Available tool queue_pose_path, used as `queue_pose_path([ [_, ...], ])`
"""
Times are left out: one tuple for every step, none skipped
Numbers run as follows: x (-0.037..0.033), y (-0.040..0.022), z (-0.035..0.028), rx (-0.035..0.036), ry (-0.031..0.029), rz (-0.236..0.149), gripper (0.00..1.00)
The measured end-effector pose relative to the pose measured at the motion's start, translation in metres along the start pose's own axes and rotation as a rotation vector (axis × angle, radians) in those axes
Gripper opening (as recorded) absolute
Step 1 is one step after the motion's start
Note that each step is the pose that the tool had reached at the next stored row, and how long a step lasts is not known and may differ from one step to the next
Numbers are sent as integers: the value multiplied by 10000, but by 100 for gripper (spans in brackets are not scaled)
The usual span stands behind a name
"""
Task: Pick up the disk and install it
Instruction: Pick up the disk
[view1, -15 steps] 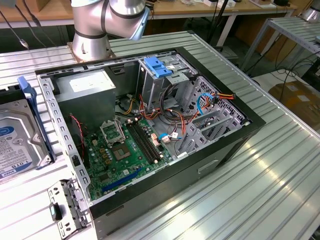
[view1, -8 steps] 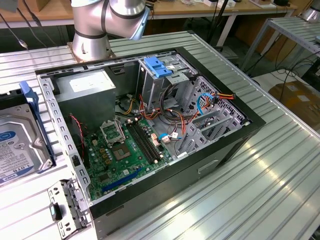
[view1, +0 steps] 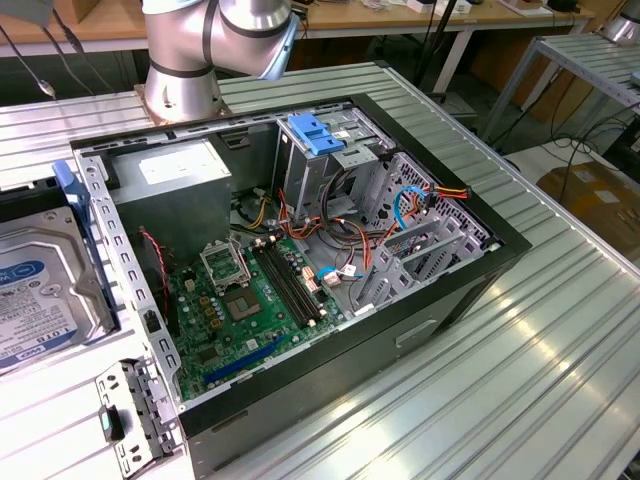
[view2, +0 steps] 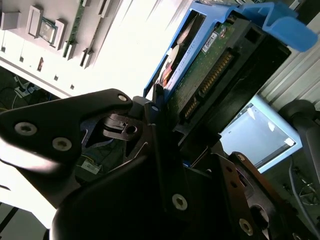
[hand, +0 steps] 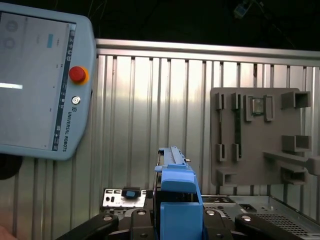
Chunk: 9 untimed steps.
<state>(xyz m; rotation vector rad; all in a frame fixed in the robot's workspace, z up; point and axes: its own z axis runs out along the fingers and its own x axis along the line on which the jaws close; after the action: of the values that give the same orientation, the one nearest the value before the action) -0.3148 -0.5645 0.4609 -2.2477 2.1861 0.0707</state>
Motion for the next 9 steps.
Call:
queue_pose_path([
  [3,-2,0,1,-1,0,36],
  [6,-3,0,0,0,0,36],
  [10,-5,0,0,0,0,36],
  [12,-7,0,0,-1,0,36],
  [15,-8,0,0,-1,0,36],
  [17,-9,0,0,0,0,36],
  [21,-10,-1,0,0,0,36],
  [24,-11,-1,0,-1,0,36],
  [27,-12,-1,0,-1,0,36],
])
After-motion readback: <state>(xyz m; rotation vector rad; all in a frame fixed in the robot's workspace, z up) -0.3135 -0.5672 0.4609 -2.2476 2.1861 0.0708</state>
